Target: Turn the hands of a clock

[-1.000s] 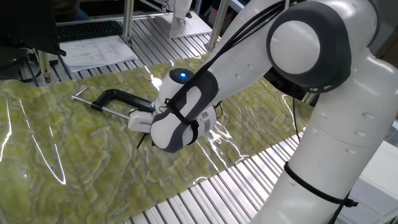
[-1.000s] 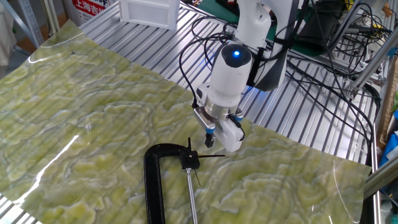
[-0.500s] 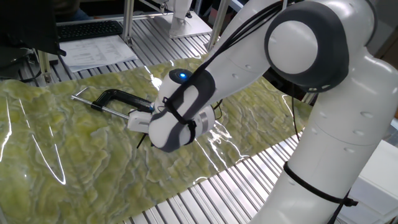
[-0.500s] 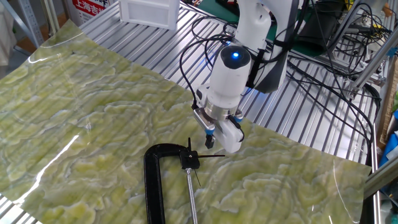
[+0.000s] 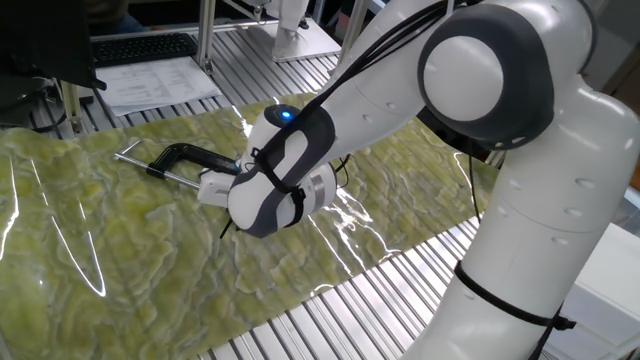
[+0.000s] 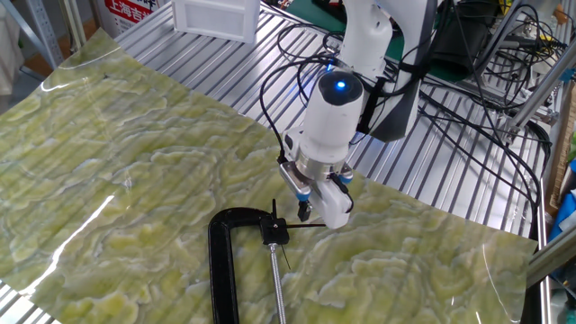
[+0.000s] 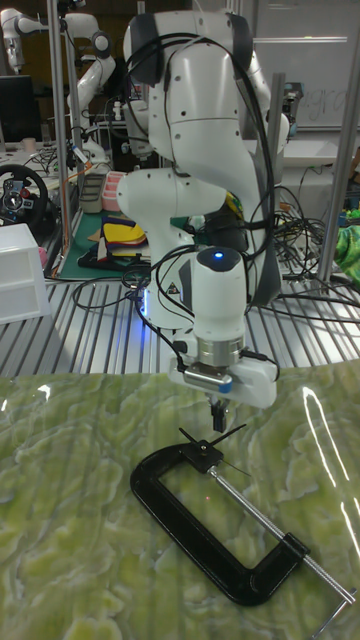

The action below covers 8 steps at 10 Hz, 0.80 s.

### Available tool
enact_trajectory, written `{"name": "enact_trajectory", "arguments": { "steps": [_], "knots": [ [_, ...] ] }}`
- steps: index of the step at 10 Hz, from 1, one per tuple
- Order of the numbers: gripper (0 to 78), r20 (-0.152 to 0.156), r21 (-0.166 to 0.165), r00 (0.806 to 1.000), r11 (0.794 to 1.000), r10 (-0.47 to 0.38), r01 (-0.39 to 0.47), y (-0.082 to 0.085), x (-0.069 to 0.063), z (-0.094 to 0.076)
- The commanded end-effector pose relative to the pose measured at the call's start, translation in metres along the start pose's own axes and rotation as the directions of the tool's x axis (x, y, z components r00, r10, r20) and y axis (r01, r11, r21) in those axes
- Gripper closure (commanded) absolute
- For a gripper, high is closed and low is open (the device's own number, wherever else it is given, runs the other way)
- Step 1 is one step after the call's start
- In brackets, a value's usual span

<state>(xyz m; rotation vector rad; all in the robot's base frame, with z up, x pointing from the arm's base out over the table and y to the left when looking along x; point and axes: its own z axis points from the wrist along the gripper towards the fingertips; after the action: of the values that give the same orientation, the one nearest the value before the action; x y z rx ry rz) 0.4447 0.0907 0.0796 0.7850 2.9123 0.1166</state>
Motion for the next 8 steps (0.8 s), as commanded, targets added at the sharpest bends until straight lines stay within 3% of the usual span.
{"name": "enact_trajectory", "arguments": {
  "steps": [1, 8],
  "knots": [
    [77.6, 0.004, 0.000, 0.999, 0.999, 0.038, -0.038, 0.014, -0.009, -0.002],
    [77.6, 0.011, 0.005, 0.995, 0.995, 0.095, -0.095, 0.035, -0.027, 0.001]
  ]
}}
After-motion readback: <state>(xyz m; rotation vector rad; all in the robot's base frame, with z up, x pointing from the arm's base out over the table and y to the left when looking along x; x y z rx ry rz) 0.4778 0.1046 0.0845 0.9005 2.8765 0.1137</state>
